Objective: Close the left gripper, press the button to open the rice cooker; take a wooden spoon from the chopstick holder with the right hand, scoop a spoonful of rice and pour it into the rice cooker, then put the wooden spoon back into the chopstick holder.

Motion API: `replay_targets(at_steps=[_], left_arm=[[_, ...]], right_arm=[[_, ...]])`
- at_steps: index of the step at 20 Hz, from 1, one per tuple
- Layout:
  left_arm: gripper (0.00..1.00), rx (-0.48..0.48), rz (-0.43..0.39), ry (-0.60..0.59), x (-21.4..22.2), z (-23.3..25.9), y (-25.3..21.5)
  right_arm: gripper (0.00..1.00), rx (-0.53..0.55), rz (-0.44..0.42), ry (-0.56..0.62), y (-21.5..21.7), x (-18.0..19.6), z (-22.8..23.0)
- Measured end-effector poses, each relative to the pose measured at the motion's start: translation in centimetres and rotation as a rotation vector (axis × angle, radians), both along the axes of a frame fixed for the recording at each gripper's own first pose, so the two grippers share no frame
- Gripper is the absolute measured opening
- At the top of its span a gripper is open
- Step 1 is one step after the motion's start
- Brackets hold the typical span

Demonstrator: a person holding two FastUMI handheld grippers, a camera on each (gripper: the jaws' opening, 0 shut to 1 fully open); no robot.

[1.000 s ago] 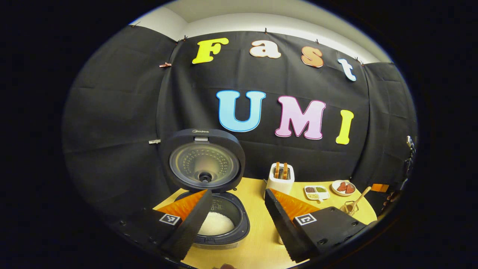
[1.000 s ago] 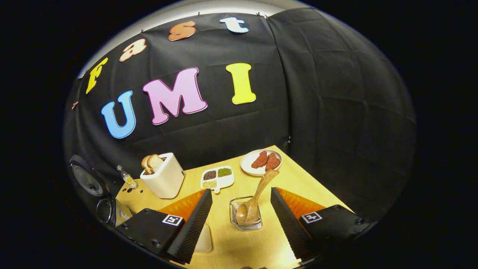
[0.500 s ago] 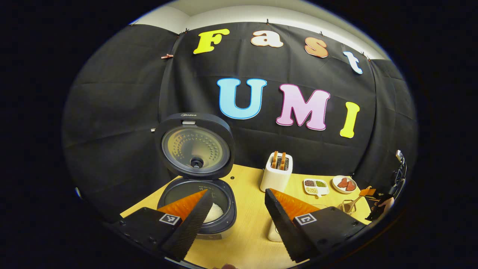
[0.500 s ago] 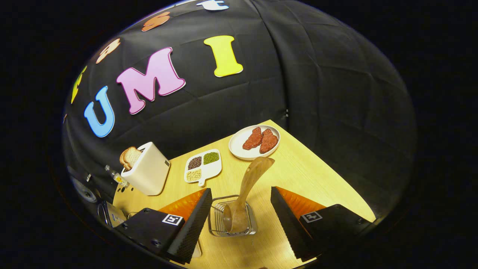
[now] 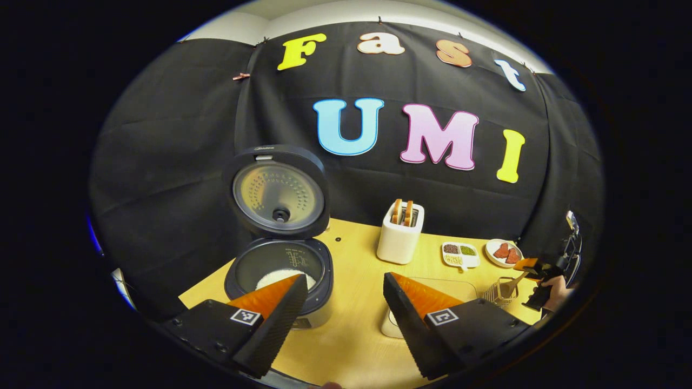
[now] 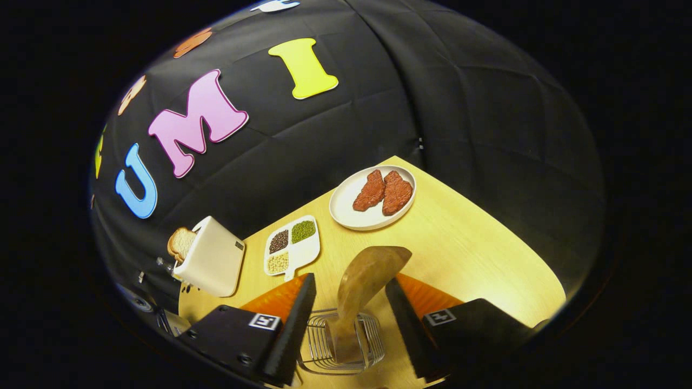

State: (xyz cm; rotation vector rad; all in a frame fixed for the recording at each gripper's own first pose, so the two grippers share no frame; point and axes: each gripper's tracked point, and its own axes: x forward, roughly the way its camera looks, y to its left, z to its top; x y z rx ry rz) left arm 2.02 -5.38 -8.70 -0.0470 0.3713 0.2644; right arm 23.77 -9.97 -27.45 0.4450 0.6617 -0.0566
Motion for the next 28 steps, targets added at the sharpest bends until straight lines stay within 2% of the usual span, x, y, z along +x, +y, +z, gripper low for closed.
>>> replay_targets(at_steps=[1, 2, 3, 4, 8, 12, 17, 21, 25, 28], left_arm=[[0.96, -0.002, -0.002, 0.004, -0.1, -0.2, -0.8], [0.96, -0.009, -0.004, 0.009, -0.4, -0.4, -1.4], [0.96, -0.018, -0.01, 0.009, -0.5, -0.7, -2.1], [0.96, -0.03, -0.017, 0.01, -0.5, -0.9, -2.7], [0.96, -0.074, -0.038, 0.013, -0.2, -1.3, -3.8], [0.96, -0.063, -0.056, -0.017, 0.0, -0.7, -2.5], [0.96, -0.028, -0.1, -0.033, -0.6, -0.8, 0.6], [0.96, -0.039, -0.159, -0.049, -1.2, -1.2, 2.7], [0.95, -0.034, -0.125, -0.111, -1.8, -0.8, 6.3], [0.96, -0.057, -0.122, -0.105, -2.8, -1.8, 8.2]], right_arm=[[0.72, 0.018, -0.006, 0.002, 0.0, 0.0, 0.2], [0.49, 0.039, -0.012, 0.006, 0.3, -0.1, 0.3], [0.43, 0.046, -0.028, 0.012, -0.1, -0.4, 0.9], [0.25, 0.049, -0.036, 0.015, -0.2, -0.1, 0.6], [0.2, 0.079, -0.045, 0.03, 0.4, -1.3, 1.9], [0.19, 0.066, -0.06, -0.077, 0.4, -1.4, 6.0], [0.19, 0.0, -0.051, -0.183, 1.4, -3.2, 11.1], [0.19, -0.03, -0.014, -0.235, 4.2, -5.2, 14.2], [0.19, -0.042, 0.029, -0.254, 8.1, -6.9, 15.9], [0.19, -0.011, 0.087, -0.276, 12.2, -8.0, 17.4]])
